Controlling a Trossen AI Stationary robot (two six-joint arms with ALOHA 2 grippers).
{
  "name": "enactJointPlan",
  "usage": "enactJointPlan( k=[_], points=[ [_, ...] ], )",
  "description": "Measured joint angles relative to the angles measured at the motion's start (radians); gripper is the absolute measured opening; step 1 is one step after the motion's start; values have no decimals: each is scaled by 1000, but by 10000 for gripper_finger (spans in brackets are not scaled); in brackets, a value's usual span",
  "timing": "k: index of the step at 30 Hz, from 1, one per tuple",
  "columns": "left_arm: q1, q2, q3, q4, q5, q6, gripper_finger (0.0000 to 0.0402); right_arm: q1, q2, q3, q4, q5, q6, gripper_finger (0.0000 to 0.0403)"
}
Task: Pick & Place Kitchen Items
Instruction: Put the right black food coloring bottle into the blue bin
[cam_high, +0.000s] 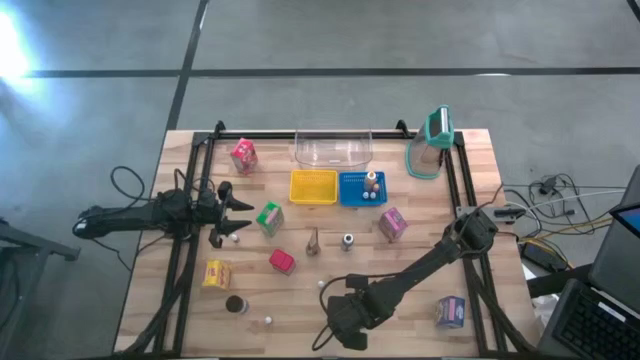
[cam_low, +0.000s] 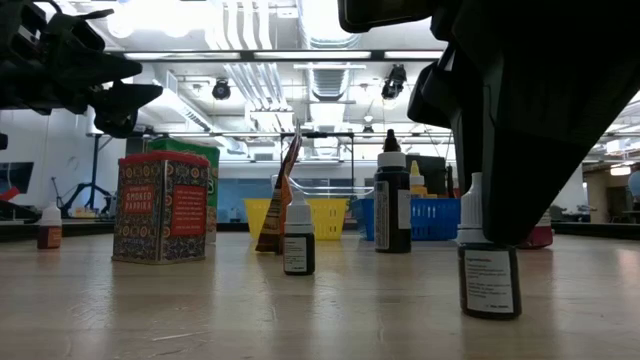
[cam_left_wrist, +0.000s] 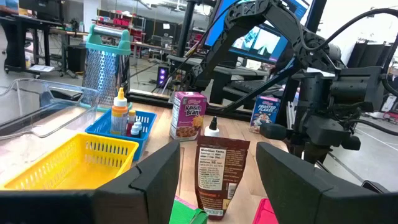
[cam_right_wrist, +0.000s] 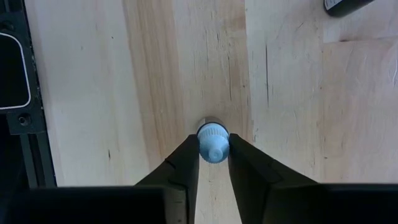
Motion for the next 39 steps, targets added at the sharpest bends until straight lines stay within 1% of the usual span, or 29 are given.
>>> enactJointPlan(
  k=[5, 10, 13, 17, 21, 24, 29, 32, 36, 39],
  points=[
    [0, 0, 0, 0, 0, 0, 218, -2, 0, 4, -24, 4, 2, 75],
    [0, 0, 0, 0, 0, 0, 218, -8, -8, 40, -125, 20, -2, 62],
    [0, 0, 0, 0, 0, 0, 218, -22, -28, 59, -208, 34, 15, 64],
    [0, 0, 0, 0, 0, 0, 218, -46, -81, 64, -311, 86, 21, 74],
    [0, 0, 0, 0, 0, 0, 218, -87, -166, 64, -423, 162, 20, 69],
    [0, 0, 0, 0, 0, 0, 218, -138, -240, 63, -474, 198, 12, 63],
    [0, 0, 0, 1, 0, 0, 218, -244, -368, 59, -474, 259, -29, 70],
    [0, 1, 0, 0, 0, 0, 218, -315, -423, 48, -473, 300, -51, 73],
    [0, 2, 0, 0, 0, 0, 218, -408, -462, 14, -396, 305, -92, 67],
    [0, 2, 0, 0, 0, 0, 218, -479, -465, -20, -345, 280, -115, 66]
  ],
)
